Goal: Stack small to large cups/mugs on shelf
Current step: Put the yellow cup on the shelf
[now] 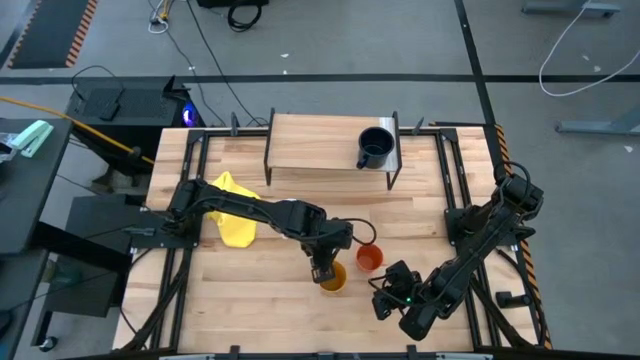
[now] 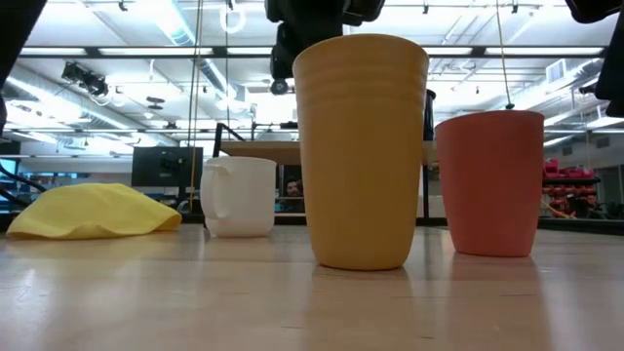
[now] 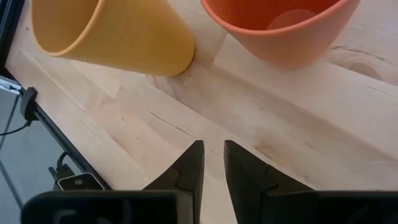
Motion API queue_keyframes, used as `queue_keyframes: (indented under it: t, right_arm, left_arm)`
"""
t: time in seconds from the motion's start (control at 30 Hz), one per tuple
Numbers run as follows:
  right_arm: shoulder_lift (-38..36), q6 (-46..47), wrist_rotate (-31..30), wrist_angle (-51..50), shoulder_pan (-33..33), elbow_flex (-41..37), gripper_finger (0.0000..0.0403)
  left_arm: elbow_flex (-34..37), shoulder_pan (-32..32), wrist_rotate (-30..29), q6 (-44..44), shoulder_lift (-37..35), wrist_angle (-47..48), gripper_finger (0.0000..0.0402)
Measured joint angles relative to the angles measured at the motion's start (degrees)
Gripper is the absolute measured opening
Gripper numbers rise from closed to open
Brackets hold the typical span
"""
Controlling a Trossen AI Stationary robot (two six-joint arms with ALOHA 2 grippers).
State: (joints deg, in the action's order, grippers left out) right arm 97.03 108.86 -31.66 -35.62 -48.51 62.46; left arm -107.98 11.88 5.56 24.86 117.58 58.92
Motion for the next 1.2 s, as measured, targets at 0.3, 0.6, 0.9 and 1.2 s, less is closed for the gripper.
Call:
queue_keyframes:
  t: [0.3, 0.6, 0.9, 1.2]
  right_arm:
    - [0.00, 0.00, -0.01, -0.17, 0.00, 0.00, 0.0071]
    - [0.00, 0.02, -0.02, -0.10, 0.00, 0.00, 0.0071]
    - [0.00, 0.02, -0.02, -0.03, 0.00, 0.00, 0.0071]
    - [0.00, 0.02, -0.02, 0.06, 0.02, 0.00, 0.0071]
  left_arm:
    - [0.00, -0.15, 0.44, -0.02, 0.00, -0.27, 0.0112]
    - [0.01, -0.15, 2.19, -0.07, 1.56, -0.97, 0.0112]
    - [0.00, -0.48, 2.19, -1.47, 1.54, -1.14, 0.0114]
    - [0.04, -0.48, 2.20, -1.62, 2.99, -0.27, 0.0120]
